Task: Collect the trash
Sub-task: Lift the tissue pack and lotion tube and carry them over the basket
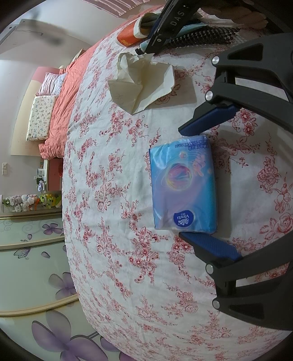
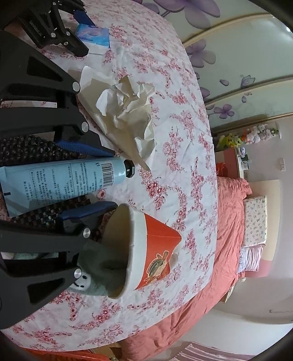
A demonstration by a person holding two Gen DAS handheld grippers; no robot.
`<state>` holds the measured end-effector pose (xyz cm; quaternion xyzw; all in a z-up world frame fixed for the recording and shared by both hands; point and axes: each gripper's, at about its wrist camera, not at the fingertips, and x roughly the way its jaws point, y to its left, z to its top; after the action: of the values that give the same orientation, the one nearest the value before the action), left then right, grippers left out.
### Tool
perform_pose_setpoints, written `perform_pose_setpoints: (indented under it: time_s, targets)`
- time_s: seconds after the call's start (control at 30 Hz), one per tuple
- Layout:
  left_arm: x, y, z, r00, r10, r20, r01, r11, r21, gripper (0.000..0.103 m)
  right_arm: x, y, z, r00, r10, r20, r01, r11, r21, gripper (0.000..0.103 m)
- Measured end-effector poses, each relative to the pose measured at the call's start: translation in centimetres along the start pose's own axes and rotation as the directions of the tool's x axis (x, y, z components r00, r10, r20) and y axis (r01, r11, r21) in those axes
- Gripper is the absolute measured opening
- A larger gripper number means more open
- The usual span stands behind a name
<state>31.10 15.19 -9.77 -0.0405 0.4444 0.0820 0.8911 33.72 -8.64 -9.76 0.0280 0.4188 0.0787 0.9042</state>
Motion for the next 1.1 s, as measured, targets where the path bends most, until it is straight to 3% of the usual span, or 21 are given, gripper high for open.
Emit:
perform_pose_setpoints:
  time_s: [0.37,0.43,0.47,0.67,1.1]
  targets:
    - [0.1,0.0,0.0,1.0,0.0,0.0,0.0,1.0,0.001,0.081,0.0,-0.1,0.0,1.0,0.011,0.002,-0.011,1.0,0.011,0.041]
    - [0.0,-0.1,0.1,1.0,0.0,0.004,0.0,1.0,0.008,0.08,0.0,-0.1,0.0,1.0,-0.001,0.005,0.001,1.0,0.014,0.028]
    - [0.0,0.0,0.2,1.0,-0.005,0.008,0.005,1.0,0.015,0.073,0.0,0.0,0.0,1.0,-0.003,0.004,0.003,1.0,0.008,0.028]
    - [0.1,-0.1,0.3,1.0,-0.024,0.014,0.024,0.999,0.032,0.071,-0.6,-0.6,-0.2,0.999,0.035,0.003,-0.035,0.999,0.016,0.027]
    - [-3.6,-1.3,0.6,0.994,-0.085,0.062,0.083,0.996,0.042,0.071,-7.2,-3.9,-0.6,0.986,0.092,0.142,-0.103,0.992,0.078,0.027]
